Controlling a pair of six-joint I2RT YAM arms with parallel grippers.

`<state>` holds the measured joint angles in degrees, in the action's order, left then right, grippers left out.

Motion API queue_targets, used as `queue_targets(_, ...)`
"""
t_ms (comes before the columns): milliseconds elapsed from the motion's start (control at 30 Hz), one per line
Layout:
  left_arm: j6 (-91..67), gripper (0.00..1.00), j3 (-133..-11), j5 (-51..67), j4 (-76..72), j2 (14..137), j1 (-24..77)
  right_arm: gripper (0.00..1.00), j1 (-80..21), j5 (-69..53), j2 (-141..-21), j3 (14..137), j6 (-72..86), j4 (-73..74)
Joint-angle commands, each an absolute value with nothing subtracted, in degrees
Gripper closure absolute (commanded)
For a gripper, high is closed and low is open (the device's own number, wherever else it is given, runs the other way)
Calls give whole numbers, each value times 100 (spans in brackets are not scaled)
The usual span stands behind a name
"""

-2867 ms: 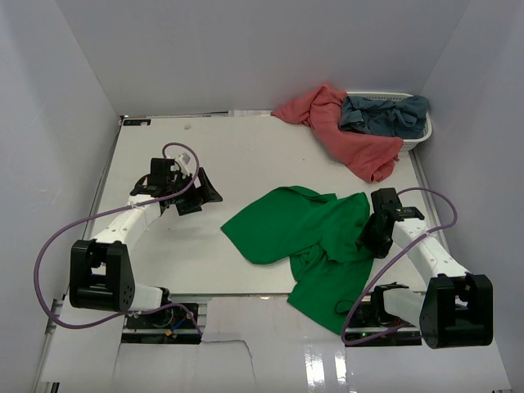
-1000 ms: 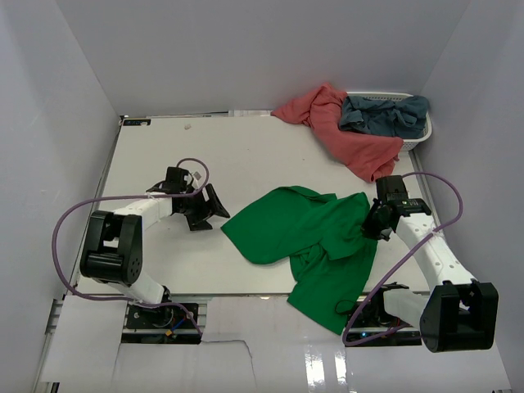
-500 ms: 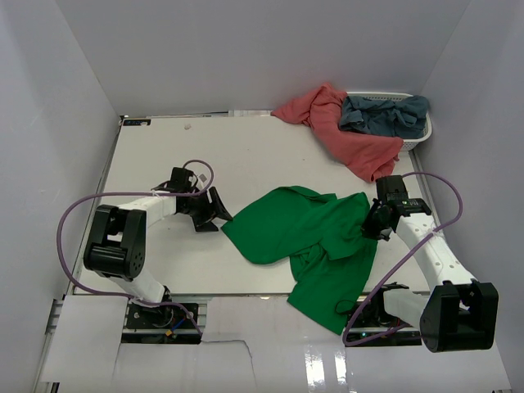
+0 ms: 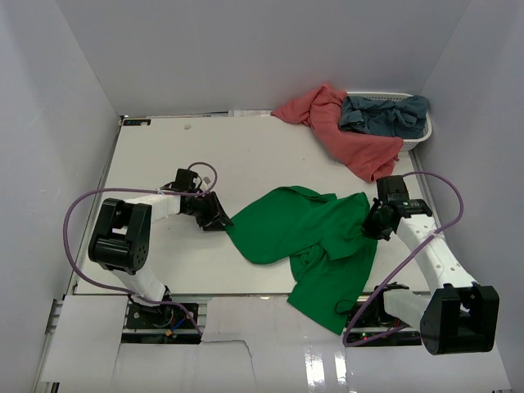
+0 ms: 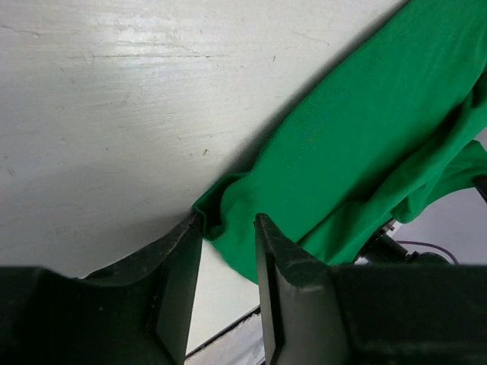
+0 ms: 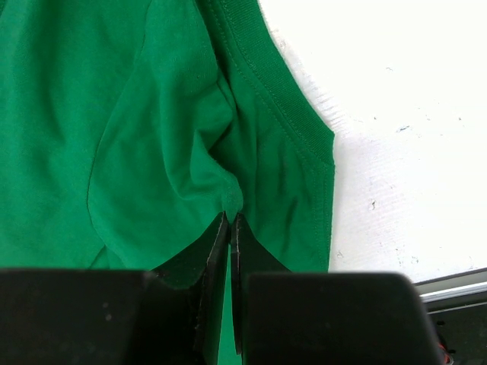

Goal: Fold and stack the t-shirts
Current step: Flatten out the tshirt

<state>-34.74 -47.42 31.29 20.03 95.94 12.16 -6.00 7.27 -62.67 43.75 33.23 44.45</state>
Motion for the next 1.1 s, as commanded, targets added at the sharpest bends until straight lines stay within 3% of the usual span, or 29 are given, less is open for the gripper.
queue_targets(0, -3384, 56, -4711, 2716, 2013, 9747, 1283, 92, -571, 721, -6135, 4649, 3261, 4447)
queue_targets(67, -3392, 72, -4728, 2698, 2013, 9765, 1274, 92, -571, 747, -6108, 4658, 3243, 4456)
queue_targets(133, -3410, 100, -4772, 2698, 2021, 9773, 1275, 92, -571, 730, -6082, 4702, 3217, 4456)
queue_targets(333, -3489, 100, -5412, 3155, 2258, 9704, 1275, 92, -571, 388, -6152, 5359, 2726, 4456)
queue_targets(533, -3401, 100, -6897, 2593, 3374, 9176, 994, 92, -580, -603, -6740, 6634, 1987, 4658)
queue_targets(767, -3279, 100, -8357, 3120, 4095, 9281, -726, 92, -598, -1405, -7697, 8451, 1688, 4869)
queue_targets(1067, -4147, 100, -9061, 2788, 4184, 8904, -1415, 92, -773, -2961, -8542, 10237, 1784, 4263)
